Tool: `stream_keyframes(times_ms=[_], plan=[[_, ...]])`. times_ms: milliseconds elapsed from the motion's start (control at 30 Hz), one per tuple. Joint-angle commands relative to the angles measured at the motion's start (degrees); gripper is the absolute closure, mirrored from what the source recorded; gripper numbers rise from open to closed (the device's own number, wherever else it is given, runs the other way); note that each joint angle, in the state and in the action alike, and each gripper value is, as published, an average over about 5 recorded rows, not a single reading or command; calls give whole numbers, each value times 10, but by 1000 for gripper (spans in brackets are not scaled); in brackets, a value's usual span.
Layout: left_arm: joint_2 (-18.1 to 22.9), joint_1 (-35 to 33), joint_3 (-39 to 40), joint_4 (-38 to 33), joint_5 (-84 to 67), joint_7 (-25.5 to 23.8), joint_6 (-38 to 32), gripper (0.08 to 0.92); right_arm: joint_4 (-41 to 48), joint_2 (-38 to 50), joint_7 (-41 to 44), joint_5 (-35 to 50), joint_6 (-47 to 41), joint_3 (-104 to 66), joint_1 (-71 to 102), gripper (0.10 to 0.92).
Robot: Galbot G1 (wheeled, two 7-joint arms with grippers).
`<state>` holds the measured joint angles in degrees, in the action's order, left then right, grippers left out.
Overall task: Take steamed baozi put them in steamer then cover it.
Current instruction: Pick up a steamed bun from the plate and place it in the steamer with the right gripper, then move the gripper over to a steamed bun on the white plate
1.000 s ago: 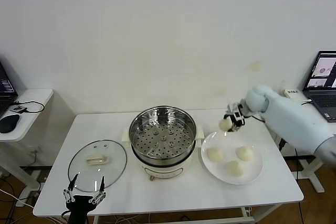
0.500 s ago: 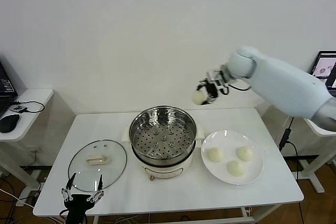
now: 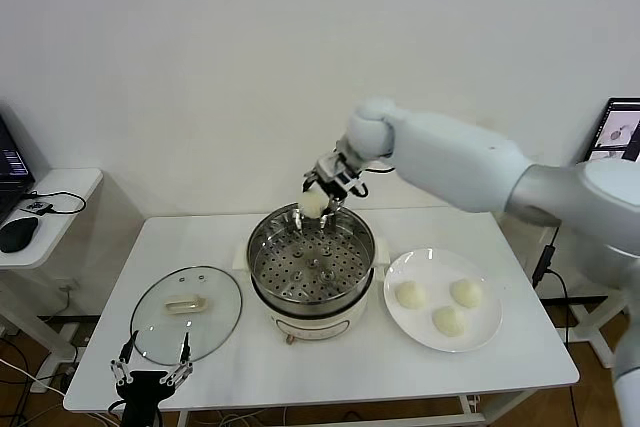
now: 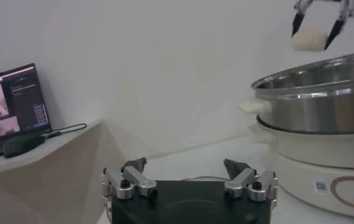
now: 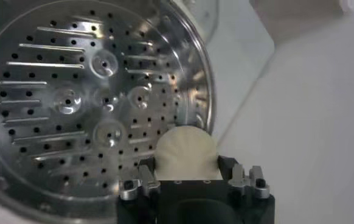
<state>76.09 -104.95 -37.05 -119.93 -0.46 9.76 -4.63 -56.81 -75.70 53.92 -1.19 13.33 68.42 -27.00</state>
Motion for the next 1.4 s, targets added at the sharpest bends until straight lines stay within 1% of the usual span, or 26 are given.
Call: stream_keyframes(times_ms=[33, 300, 600, 700, 800, 867, 933, 1000, 1100, 1167, 1233, 1400], plan=[[0, -1, 0, 1, -1, 0, 0, 177, 41, -41, -9, -97, 94, 19, 29, 380], [-1, 7, 4, 4, -1, -3, 0, 177, 77, -56, -21, -140, 130, 7, 50, 380], [-2, 9, 4, 4, -1, -3, 0, 177, 87, -61, -25, -150, 150, 8, 52, 373], [-2, 9, 4, 3, 0, -3, 1, 177, 83, -61, -29, -142, 152, 7, 49, 346], [-1, 8, 5, 1, 2, -4, 3, 177, 64, -50, -23, -107, 134, 9, 31, 275], [-2, 7, 6, -2, 2, -5, 3, 177, 33, -34, -11, -56, 101, 17, 7, 231], [-2, 4, 7, -5, 3, -6, 4, 177, -10, -14, 6, 4, 48, 26, -21, 210], [-3, 3, 7, -7, 3, -6, 4, 177, -69, 15, 26, 62, -29, 35, -50, 205], [-5, 1, 5, -12, 3, -7, 6, 177, -162, 75, 58, 123, -159, 52, -97, 203], [-6, 0, 3, -17, 3, -8, 9, 177, -212, 121, 72, 145, -221, 61, -125, 203], [-8, -3, 1, -23, 2, -8, 12, 177, -252, 167, 76, 161, -265, 62, -141, 202], [-10, -2, 1, -33, -1, -7, 20, 177, -330, 287, 70, 165, -341, 28, -129, 203]])
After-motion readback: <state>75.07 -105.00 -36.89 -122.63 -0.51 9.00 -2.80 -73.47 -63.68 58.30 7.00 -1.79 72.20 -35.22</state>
